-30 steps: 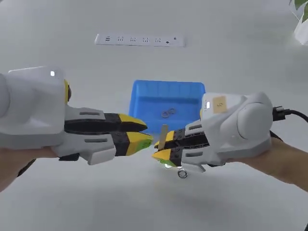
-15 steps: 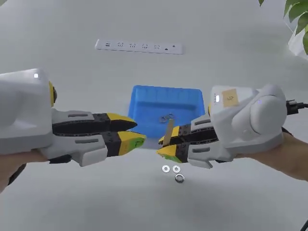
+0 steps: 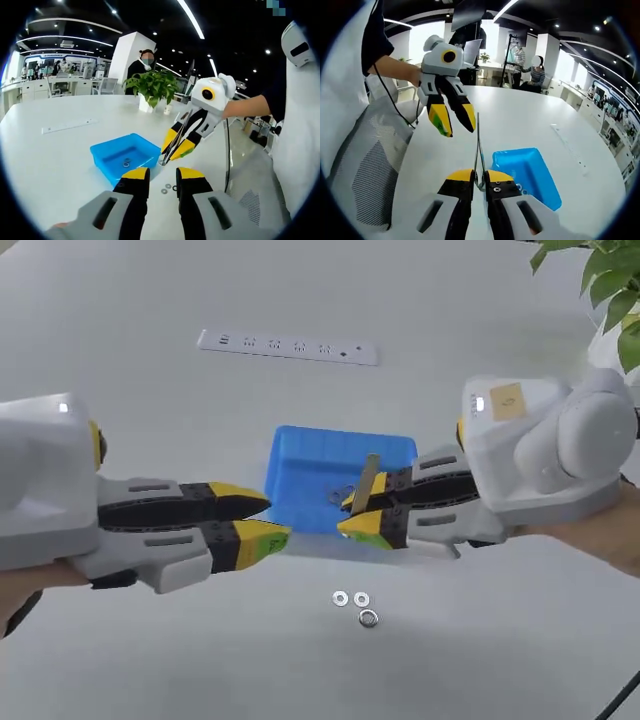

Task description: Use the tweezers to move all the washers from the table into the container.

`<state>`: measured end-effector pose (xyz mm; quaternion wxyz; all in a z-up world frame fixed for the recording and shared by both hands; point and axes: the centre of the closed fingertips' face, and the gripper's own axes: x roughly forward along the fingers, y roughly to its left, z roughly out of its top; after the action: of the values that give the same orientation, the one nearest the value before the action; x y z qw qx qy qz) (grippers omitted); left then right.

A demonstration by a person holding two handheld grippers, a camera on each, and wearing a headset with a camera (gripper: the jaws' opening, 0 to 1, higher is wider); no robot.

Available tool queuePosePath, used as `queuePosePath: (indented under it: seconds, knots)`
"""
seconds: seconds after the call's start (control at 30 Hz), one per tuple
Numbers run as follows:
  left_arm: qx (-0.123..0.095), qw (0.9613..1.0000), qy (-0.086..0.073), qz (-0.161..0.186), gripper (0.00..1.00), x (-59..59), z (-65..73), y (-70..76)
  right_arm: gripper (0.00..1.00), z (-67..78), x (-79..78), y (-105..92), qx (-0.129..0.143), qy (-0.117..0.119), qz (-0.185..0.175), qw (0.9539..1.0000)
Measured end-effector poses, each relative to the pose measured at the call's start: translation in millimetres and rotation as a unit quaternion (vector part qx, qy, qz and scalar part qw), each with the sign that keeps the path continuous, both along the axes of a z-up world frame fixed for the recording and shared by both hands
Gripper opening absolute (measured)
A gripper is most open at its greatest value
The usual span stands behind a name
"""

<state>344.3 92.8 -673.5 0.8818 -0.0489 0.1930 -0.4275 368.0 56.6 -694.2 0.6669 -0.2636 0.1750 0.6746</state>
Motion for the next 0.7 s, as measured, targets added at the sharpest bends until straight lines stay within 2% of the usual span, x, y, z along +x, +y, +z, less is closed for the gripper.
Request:
queuePosePath:
  seconds: [0.17, 0.33, 0.5, 0.7]
  knots:
    - [-0.001, 1.0000, 0.001, 0.007, 0.26, 1.0, 0.4, 4.9, 0.10, 9.7, 10.8, 1.9, 0.002, -0.009, 0.001, 1.0000]
    - [-0.013, 0.9998, 0.003, 0.015, 0.28, 3.6, 4.5, 7.6, 0.10, 11.2, 25.8, 5.1, 0.002, -0.014, -0.003, 0.9999]
    - [-0.019, 0.9996, 0.003, 0.022, 0.30, 6.6, 5.2, 9.0, 0.10, 6.0, 41.8, 9.6, 0.000, -0.020, -0.008, 0.9998]
    - [-0.017, 0.9996, 0.005, 0.023, 0.32, 10.2, 2.2, 8.9, 0.10, -12.9, 65.6, 12.4, -0.013, -0.017, -0.023, 0.9995]
